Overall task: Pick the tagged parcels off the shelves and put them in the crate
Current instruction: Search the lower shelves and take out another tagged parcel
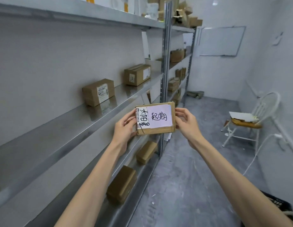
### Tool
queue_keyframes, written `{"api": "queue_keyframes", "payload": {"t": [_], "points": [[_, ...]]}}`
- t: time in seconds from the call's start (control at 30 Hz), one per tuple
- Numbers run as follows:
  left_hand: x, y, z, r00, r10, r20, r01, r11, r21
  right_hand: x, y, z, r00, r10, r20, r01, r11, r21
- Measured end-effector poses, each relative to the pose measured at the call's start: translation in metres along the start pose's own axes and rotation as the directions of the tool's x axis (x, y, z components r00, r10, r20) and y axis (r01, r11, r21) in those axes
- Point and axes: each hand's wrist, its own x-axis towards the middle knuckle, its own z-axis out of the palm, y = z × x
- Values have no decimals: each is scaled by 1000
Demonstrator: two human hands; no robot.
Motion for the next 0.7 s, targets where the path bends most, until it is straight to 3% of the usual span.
{"api": "queue_keyframes", "payload": {"t": [0.23, 0.7], "points": [[8, -8, 69, 976, -19, 217, 16, 1000, 15, -19, -2, -71, 979, 14, -205, -21, 999, -32], [29, -51, 309, 839, -79, 539, 66, 997, 44, -18, 30, -289, 845, 34, -534, -69, 996, -47]]}}
